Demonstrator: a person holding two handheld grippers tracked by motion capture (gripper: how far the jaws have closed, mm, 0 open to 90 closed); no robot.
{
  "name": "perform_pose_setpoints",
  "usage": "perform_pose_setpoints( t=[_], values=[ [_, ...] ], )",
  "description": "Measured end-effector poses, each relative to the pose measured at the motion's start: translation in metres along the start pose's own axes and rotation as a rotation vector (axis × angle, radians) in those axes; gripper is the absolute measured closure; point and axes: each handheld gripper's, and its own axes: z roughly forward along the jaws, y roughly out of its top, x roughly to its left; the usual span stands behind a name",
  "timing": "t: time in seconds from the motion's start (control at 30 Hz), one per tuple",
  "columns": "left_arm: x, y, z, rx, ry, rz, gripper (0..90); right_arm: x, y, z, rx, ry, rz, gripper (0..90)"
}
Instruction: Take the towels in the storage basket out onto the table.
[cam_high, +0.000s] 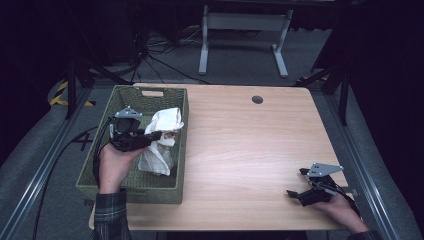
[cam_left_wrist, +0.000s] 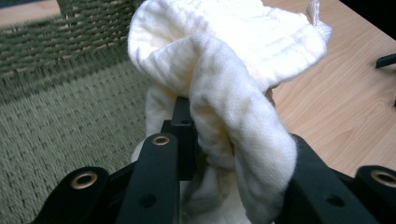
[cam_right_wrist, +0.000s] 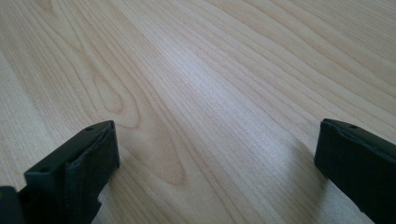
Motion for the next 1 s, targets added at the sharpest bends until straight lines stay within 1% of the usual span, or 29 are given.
perform_pose_setpoints(
  t=[0.03,0.07,0.13,0.17,0.23,0.3,0.5,0.6,0.63,0.67,0.73,0.77,0.8,0.9,1.0],
  values=[
    [0.0,0.0,0.0,0.0,0.0,0.0,72.9,0.0,0.0,0.0,0.0,0.0,0.0,0.2],
    [-0.002,0.002,-0.001,-0.014,-0.01,0.001,72.9,0.0,0.0,0.0,0.0,0.0,0.0,0.2],
    [-0.005,0.009,-0.004,-0.021,-0.036,0.012,73.0,0.0,0.0,0.0,0.002,0.0,-0.001,0.2],
    [-0.005,0.009,-0.004,-0.021,-0.036,0.012,73.0,0.0,0.0,0.0,0.002,0.0,-0.001,0.2],
    [-0.009,0.013,-0.005,-0.033,-0.054,0.022,73.0,0.0,0.0,0.0,0.002,0.0,-0.001,0.2],
    [-0.011,0.017,-0.006,-0.034,-0.06,0.032,73.0,0.0,0.0,0.0,0.002,0.0,-0.001,0.2],
    [-0.02,0.03,-0.01,-0.066,-0.091,0.063,73.1,0.0,0.0,0.0,0.002,0.0,-0.001,0.2],
    [-0.026,0.037,-0.012,-0.087,-0.111,0.061,73.2,0.0,0.0,0.0,0.002,0.0,-0.001,0.2],
    [-0.027,0.04,-0.013,-0.095,-0.115,0.075,73.3,0.0,0.0,0.0,0.002,0.0,-0.001,0.2],
    [-0.03,0.043,-0.013,-0.103,-0.125,0.073,73.3,0.0,0.0,0.0,0.002,0.0,-0.001,0.2],
    [-0.036,0.049,-0.014,-0.113,-0.137,0.095,73.4,0.0,0.0,0.0,0.002,0.0,-0.001,0.1],
    [-0.04,0.051,-0.014,-0.122,-0.152,0.091,73.5,0.0,0.0,0.0,0.002,0.0,0.0,0.2],
    [-0.043,0.054,-0.013,-0.129,-0.164,0.106,73.5,0.0,0.0,0.0,0.002,0.0,-0.001,0.2],
    [-0.051,0.062,-0.012,-0.137,-0.188,0.124,73.6,0.0,0.0,0.0,0.003,0.0,-0.001,0.2],
    [-0.059,0.068,-0.009,-0.148,-0.212,0.132,73.7,0.0,0.0,0.0,0.002,-0.001,-0.001,0.2]
  ],
)
